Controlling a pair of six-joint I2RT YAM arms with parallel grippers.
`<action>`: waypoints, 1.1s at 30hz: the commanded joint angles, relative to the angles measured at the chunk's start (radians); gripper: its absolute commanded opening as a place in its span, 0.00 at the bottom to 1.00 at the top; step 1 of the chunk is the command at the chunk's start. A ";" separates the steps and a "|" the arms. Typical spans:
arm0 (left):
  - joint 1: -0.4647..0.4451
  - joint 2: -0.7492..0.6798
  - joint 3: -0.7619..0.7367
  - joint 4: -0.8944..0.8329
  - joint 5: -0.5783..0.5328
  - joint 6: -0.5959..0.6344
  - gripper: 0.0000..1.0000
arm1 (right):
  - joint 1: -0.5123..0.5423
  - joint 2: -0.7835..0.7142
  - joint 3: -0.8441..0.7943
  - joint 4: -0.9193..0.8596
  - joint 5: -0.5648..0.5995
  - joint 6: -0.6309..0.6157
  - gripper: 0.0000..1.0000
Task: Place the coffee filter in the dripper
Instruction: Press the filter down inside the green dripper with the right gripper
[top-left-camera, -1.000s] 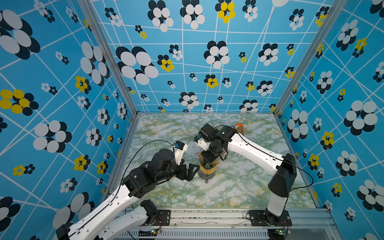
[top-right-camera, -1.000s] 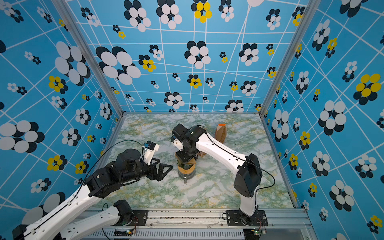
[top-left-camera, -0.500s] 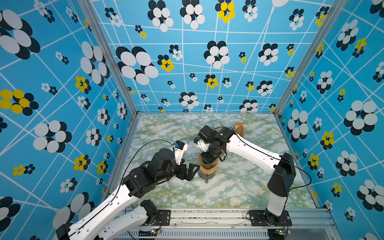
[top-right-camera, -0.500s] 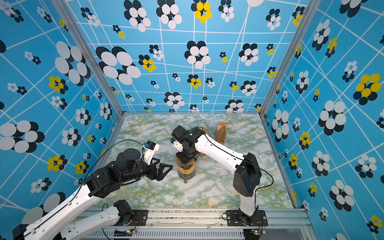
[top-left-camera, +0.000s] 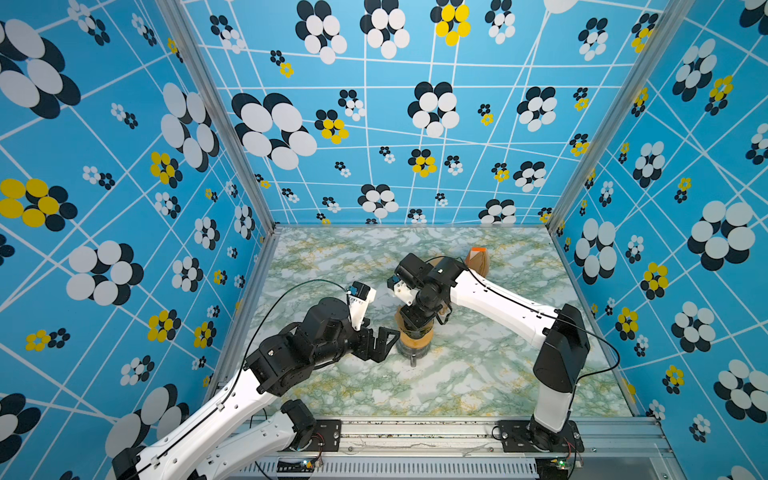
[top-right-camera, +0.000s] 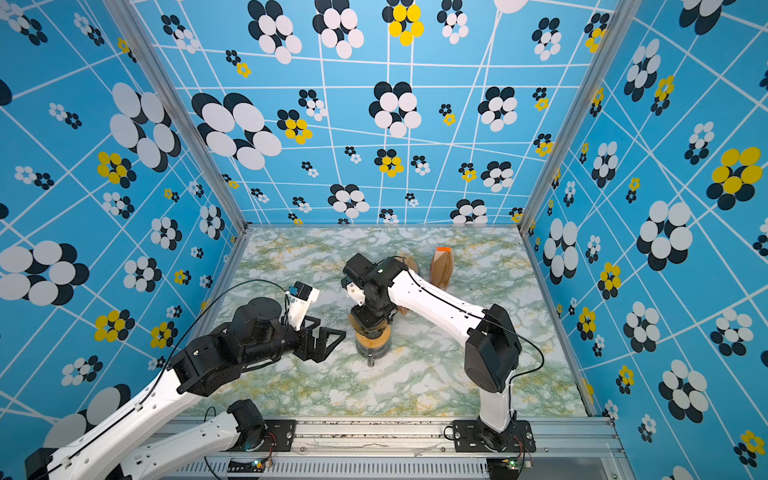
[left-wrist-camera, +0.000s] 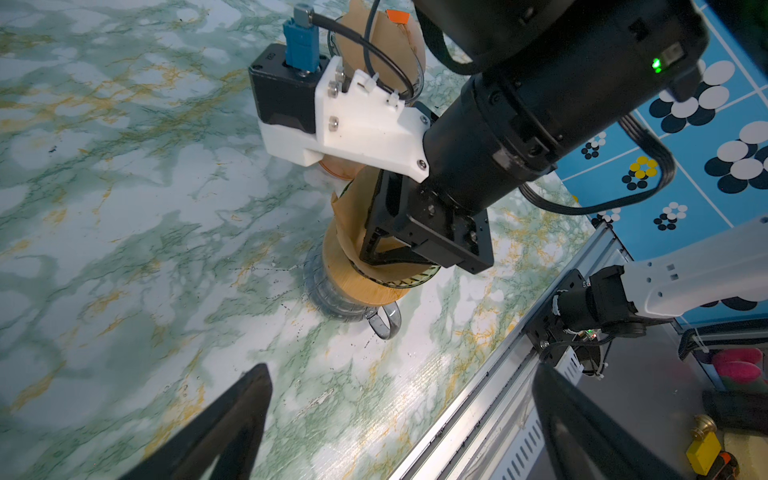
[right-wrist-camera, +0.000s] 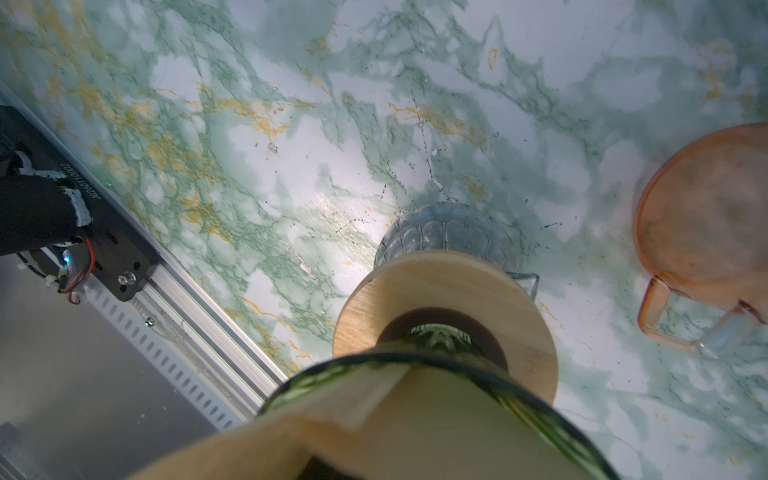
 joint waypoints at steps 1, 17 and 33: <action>-0.005 -0.005 0.010 -0.005 0.011 0.012 0.99 | 0.005 0.014 -0.021 0.008 -0.006 0.008 0.32; -0.011 0.012 0.020 -0.005 0.009 0.011 0.99 | 0.005 -0.008 -0.009 -0.027 0.104 -0.001 0.27; -0.021 0.021 0.030 -0.013 -0.001 0.010 0.99 | 0.005 0.012 -0.001 -0.059 0.041 -0.018 0.25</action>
